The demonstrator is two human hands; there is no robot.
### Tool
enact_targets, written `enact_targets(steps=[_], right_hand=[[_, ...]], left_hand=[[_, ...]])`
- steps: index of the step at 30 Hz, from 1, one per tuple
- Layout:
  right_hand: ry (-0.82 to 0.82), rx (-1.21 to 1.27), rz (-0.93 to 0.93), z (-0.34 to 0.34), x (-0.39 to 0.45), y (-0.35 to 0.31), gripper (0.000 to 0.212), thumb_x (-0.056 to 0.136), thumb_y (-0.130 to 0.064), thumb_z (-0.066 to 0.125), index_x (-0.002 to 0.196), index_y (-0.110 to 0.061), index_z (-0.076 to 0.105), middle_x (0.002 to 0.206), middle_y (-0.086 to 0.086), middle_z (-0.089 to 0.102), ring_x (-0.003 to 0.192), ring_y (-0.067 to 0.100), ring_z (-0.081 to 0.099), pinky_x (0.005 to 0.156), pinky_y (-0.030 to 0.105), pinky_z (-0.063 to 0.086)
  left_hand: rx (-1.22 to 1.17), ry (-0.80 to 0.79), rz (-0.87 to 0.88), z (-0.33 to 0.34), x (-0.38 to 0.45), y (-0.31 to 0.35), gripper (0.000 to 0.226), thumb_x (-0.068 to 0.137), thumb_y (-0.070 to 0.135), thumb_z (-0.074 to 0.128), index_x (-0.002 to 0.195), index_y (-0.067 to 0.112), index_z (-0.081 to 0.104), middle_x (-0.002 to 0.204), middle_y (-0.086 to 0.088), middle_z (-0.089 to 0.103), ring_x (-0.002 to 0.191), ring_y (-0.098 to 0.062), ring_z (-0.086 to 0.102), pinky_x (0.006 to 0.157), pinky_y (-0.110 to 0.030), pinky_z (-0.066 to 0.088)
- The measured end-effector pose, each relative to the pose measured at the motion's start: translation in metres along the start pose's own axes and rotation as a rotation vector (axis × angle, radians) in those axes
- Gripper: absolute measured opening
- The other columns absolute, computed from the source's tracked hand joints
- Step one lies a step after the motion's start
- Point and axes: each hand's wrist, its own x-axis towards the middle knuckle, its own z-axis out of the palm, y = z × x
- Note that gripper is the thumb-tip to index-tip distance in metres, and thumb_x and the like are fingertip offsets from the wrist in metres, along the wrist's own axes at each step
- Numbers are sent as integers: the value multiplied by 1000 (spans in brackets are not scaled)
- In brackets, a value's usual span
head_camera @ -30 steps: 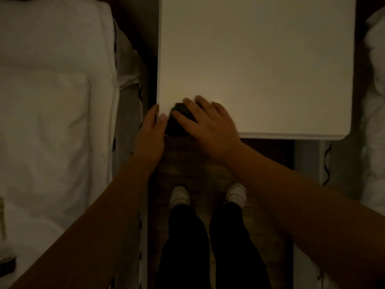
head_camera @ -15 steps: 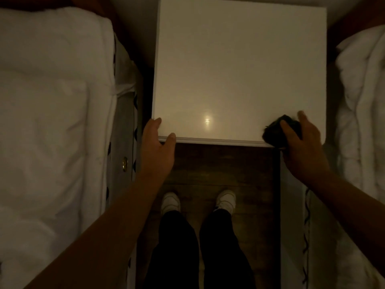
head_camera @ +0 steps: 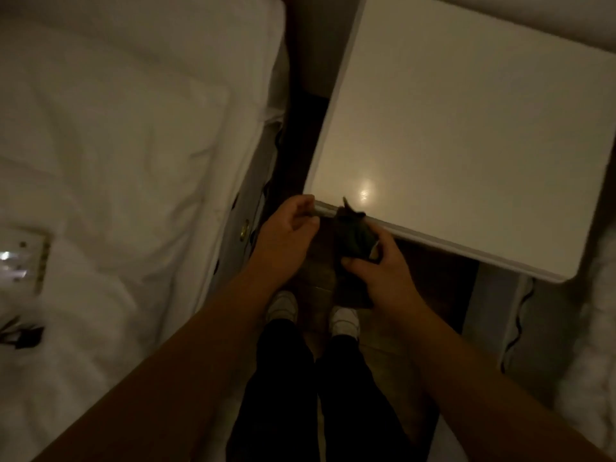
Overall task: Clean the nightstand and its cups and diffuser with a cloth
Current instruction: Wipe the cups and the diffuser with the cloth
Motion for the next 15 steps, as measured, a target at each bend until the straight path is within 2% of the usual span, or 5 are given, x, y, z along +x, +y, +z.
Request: enact_targets(steps=[4, 5, 8, 10, 15], right_hand=[[-132, 211, 101, 49, 13, -26, 44, 84, 6, 63, 118, -22, 55, 114, 11, 65, 93, 22, 70, 69, 35, 59], [-187, 218, 110, 64, 14, -32, 42, 85, 6, 62, 118, -18, 55, 113, 12, 66, 92, 25, 71, 68, 37, 59], [-326, 264, 112, 90, 12, -50, 40, 86, 4, 61, 120, -15, 56, 111, 12, 69, 96, 29, 70, 70, 39, 58], [-426, 177, 73, 116, 4, -59, 37, 84, -1, 66, 118, -15, 57, 111, 11, 69, 99, 31, 69, 75, 41, 58], [-697, -108, 98, 174, -29, -73, 44, 77, -16, 69, 120, -19, 60, 118, 10, 69, 105, 30, 68, 83, 44, 57]], left_hand=[[-71, 105, 17, -28, -13, 0, 29, 98, 20, 53, 126, 23, 56, 104, 14, 62, 98, 1, 60, 80, -8, 47], [-134, 184, 13, -42, -19, -1, 30, 97, 19, 55, 127, 19, 56, 104, 12, 63, 99, -3, 61, 81, -10, 49], [-348, 237, -6, -66, -35, 5, 40, 86, 26, 63, 124, 16, 56, 115, -7, 66, 107, -22, 64, 91, -36, 53], [-431, 294, 24, -87, -56, 3, 43, 77, 29, 65, 119, 23, 56, 114, -7, 66, 104, -21, 66, 88, -40, 55], [-610, 515, 70, -142, -124, -16, 34, 77, 27, 71, 108, 36, 61, 105, 5, 70, 95, -12, 69, 75, -26, 57]])
